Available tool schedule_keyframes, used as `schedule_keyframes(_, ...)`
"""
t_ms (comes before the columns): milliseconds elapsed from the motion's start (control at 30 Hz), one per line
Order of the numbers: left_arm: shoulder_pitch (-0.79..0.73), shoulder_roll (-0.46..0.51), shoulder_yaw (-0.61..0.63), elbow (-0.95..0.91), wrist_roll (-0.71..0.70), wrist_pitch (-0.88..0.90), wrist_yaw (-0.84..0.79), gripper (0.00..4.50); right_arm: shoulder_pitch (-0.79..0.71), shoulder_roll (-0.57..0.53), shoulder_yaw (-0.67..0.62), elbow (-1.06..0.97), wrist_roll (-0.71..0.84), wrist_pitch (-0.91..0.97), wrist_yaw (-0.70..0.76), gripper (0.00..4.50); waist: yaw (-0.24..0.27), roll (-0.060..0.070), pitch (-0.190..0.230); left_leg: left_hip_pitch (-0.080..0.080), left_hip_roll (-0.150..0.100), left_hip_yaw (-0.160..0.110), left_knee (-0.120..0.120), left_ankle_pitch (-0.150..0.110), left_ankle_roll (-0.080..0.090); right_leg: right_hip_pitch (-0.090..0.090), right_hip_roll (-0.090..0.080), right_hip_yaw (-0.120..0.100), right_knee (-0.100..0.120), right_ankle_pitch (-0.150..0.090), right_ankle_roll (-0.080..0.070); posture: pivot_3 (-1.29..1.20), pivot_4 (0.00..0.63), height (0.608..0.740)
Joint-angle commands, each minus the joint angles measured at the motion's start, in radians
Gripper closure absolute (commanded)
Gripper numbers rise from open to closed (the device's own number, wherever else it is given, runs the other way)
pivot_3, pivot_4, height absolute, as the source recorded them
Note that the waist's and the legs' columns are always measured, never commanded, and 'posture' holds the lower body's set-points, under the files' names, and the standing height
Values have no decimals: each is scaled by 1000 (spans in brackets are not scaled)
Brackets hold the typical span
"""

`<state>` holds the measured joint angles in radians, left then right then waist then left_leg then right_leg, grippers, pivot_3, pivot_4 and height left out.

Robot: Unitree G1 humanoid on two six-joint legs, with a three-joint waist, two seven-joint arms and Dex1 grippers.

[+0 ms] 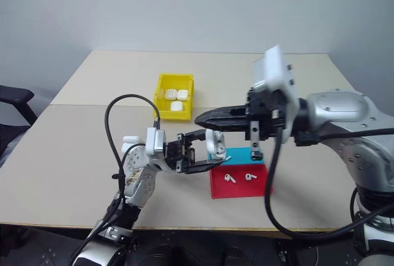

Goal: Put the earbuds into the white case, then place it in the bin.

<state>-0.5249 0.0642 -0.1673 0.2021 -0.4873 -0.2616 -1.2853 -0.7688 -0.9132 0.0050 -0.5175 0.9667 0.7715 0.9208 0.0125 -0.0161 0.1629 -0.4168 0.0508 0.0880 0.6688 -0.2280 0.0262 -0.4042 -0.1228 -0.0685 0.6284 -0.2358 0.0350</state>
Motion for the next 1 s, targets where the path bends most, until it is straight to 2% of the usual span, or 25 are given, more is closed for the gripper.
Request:
schedule_keyframes(33, -30, -5, 6, 0, 2, -29, -4, 1710, -34, 0, 35, 4, -78, -22, 33, 4463, 0, 0, 0, -1, 0, 0, 0, 0, 0, 0, 0, 0, 0, 0, 0, 0, 150, 740)
schedule_keyframes(300, -18, 27, 32, -46, -29, -6, -9, 1710, 40, -47, 69, 33, -266, -120, 145, 4463, 0, 0, 0, -1, 0, 0, 1, 0, 0, 0, 0, 0, 0, 0, 0, 0, 150, 740)
schedule_keyframes(467, -13, 39, 44, -51, -23, -9, 8, 1710, 58, -55, 35, 44, -280, -137, 174, 4463, -1, 0, 0, -1, 0, 0, 1, 0, 0, -1, 0, 0, 1, 0, 0, 0, 150, 740)
schedule_keyframes(633, -16, 30, 59, -35, -2, -35, 46, 1710, 24, -8, -23, 62, -255, -149, 151, 4463, -1, 0, 0, -1, 0, 0, 1, 0, 0, -1, 0, 0, 1, 0, 0, 0, 150, 740)
schedule_keyframes(733, -66, 18, 101, 44, 105, -118, 195, 1710, 23, 8, -87, 76, -249, -152, 116, 4463, 2, 0, 0, -1, 0, 0, 1, 0, 0, -1, 0, 0, 1, 0, 0, 0, 150, 740)
schedule_keyframes(833, -161, 26, 144, 127, 270, -118, 460, 1710, 57, 11, -133, 72, -258, -136, 73, 4463, 6, 0, 0, -1, 0, 1, 2, 0, 0, 0, 0, -1, 0, 1, 0, 0, 150, 740)
schedule_keyframes(1000, -368, 22, 212, 321, 468, -32, 934, 1710, 182, 32, -210, 13, -225, -95, -20, 4463, 14, -1, 0, -2, -1, 0, 2, 0, 0, 0, -1, -2, 0, 1, 1, 0, 150, 740)
